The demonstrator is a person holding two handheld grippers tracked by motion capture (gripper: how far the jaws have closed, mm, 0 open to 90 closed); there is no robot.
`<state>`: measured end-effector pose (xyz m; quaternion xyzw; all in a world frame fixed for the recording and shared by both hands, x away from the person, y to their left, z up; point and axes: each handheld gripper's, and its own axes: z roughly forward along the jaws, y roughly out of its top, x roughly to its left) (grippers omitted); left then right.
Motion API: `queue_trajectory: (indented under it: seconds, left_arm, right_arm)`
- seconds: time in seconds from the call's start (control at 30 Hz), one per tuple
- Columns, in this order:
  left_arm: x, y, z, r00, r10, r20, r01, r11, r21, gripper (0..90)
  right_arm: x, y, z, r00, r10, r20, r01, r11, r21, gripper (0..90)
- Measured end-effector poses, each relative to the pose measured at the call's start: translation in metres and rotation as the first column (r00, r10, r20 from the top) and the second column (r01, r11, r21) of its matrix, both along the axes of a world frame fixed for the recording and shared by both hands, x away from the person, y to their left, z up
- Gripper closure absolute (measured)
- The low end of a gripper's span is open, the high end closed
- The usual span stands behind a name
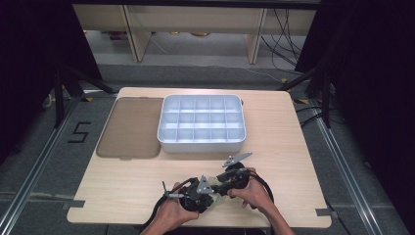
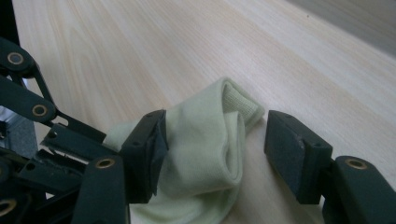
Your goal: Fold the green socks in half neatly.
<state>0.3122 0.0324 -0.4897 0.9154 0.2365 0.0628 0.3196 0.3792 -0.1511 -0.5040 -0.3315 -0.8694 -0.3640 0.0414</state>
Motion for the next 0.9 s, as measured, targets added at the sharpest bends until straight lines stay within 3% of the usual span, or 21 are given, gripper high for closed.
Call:
queue_trajectory:
  seconds: [0.13, 0.2, 0.27, 0.3, 0.37, 0.47, 0.53, 0.57, 0.6, 0.67, 0.7, 0.77, 0.9]
  left_arm:
    - [0.001, 0.001, 0.000, 1.0000, -0.008, 0.000, 0.008, 1.0000, -0.002, 82.3]
    - [0.001, 0.002, 0.001, 0.9996, -0.027, 0.005, 0.026, 0.9994, 0.022, 82.3]
    - [0.000, 0.002, 0.001, 0.9996, -0.028, 0.010, 0.027, 0.9994, 0.023, 82.0]
    - [-0.001, 0.001, -0.001, 1.0000, 0.001, 0.008, -0.001, 0.9999, -0.011, 81.9]
    - [-0.002, 0.001, -0.002, 1.0000, 0.004, 0.007, -0.003, 0.9998, -0.021, 81.7]
    - [-0.001, 0.005, 0.000, 0.9997, -0.023, -0.002, 0.023, 0.9997, 0.000, 80.0]
    - [-0.001, 0.007, 0.000, 0.9997, -0.017, -0.017, 0.017, 0.9996, -0.023, 77.2]
    - [-0.001, 0.010, 0.002, 0.9996, -0.029, -0.004, 0.029, 0.9994, -0.022, 75.6]
    - [-0.003, 0.010, 0.001, 1.0000, -0.002, -0.006, 0.002, 0.9984, -0.057, 74.0]
    - [-0.005, 0.016, 0.003, 1.0000, 0.005, -0.008, -0.005, 0.9979, -0.064, 70.4]
    - [-0.007, 0.018, 0.002, 0.9991, 0.037, -0.022, -0.039, 0.9952, -0.090, 68.1]
    - [-0.007, 0.026, 0.002, 0.9985, 0.047, -0.030, -0.050, 0.9932, -0.105, 64.2]
    - [-0.008, 0.043, 0.004, 0.9942, 0.103, -0.032, -0.107, 0.9803, -0.166, 55.8]
  right_arm:
    - [-0.001, 0.002, 0.000, 0.9998, 0.011, 0.020, -0.010, 1.000, -0.016, 44.3]
    - [-0.003, 0.003, 0.001, 0.9998, 0.016, 0.010, -0.016, 1.000, -0.020, 48.0]
    - [-0.003, 0.003, 0.000, 0.9993, 0.034, 0.013, -0.033, 0.999, -0.010, 53.5]
    - [-0.003, 0.004, -0.001, 0.9995, 0.032, 0.001, -0.032, 0.999, 0.004, 55.5]
    - [-0.004, 0.003, -0.001, 0.9996, 0.024, -0.016, -0.024, 1.000, 0.007, 60.4]
    - [-0.004, 0.002, -0.002, 0.9993, 0.030, -0.024, -0.029, 0.999, 0.022, 65.7]
    - [-0.005, 0.003, -0.001, 0.9991, 0.021, -0.037, -0.020, 0.999, 0.031, 68.1]
    - [-0.005, 0.002, -0.001, 0.9994, 0.028, -0.021, -0.027, 0.999, 0.027, 69.2]
    - [-0.006, 0.002, -0.001, 0.9996, 0.025, -0.015, -0.025, 0.999, 0.024, 70.0]
    - [-0.007, 0.003, 0.000, 0.9996, 0.024, -0.014, -0.024, 0.999, 0.026, 71.4]
    - [-0.007, 0.003, 0.000, 0.9997, 0.019, -0.014, -0.019, 0.999, 0.029, 71.7]
    - [-0.007, 0.003, 0.000, 0.9998, 0.013, -0.014, -0.013, 0.999, 0.030, 72.2]
    - [-0.008, 0.003, 0.001, 0.9999, 0.008, -0.009, -0.007, 1.000, 0.030, 73.2]
